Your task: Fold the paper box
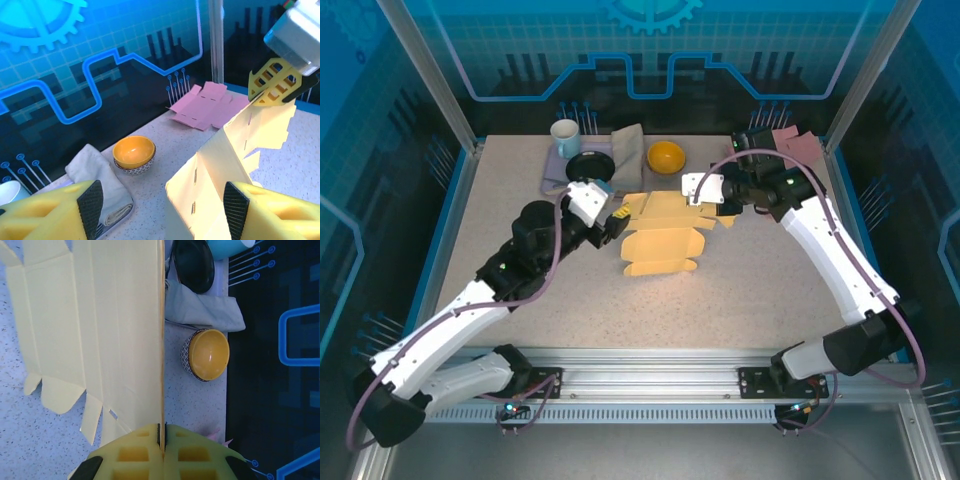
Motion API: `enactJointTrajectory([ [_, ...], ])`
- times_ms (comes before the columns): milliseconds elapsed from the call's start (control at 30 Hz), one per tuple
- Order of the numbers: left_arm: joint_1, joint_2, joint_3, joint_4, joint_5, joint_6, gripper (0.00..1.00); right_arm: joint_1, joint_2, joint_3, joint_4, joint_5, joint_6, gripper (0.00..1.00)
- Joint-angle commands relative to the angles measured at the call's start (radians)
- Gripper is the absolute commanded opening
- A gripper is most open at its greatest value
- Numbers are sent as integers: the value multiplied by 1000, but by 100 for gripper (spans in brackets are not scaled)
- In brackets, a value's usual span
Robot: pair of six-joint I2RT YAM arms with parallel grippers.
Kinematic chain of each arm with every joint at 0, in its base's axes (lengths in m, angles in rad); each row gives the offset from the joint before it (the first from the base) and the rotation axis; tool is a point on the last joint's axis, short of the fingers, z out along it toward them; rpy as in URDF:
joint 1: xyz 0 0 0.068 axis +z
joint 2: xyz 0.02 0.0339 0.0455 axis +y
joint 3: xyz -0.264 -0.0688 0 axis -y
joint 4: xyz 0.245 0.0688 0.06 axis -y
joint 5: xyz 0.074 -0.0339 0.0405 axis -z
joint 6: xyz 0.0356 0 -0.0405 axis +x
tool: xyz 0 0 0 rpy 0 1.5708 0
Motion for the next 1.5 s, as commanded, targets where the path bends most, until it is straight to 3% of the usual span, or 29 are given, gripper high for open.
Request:
enactJointTrajectory([
  [0,5,42,69,-38,67,101,68,19,-27,7,-39,12,-15,0],
  [433,-4,104,109,-95,232,134,68,55,-83,-55,-54,-63,-69,0],
  [933,-26,155,160,-137,307,163,63,102,-89,-53,-98,-115,-103,0],
  [1100,-29,147,146,-125,358,174,33,103,-90,-61,-104,-125,-114,0],
  [1300,-28,134,136,-118,377,181,7,102,-87,-71,-107,-124,-121,0],
  [1367,-29,135,136,-125,377,184,0,102,-82,-76,-110,-117,-125,0],
  [1467,-29,131,124,-122,364,186,0,103,-79,-85,-108,-104,-126,0],
])
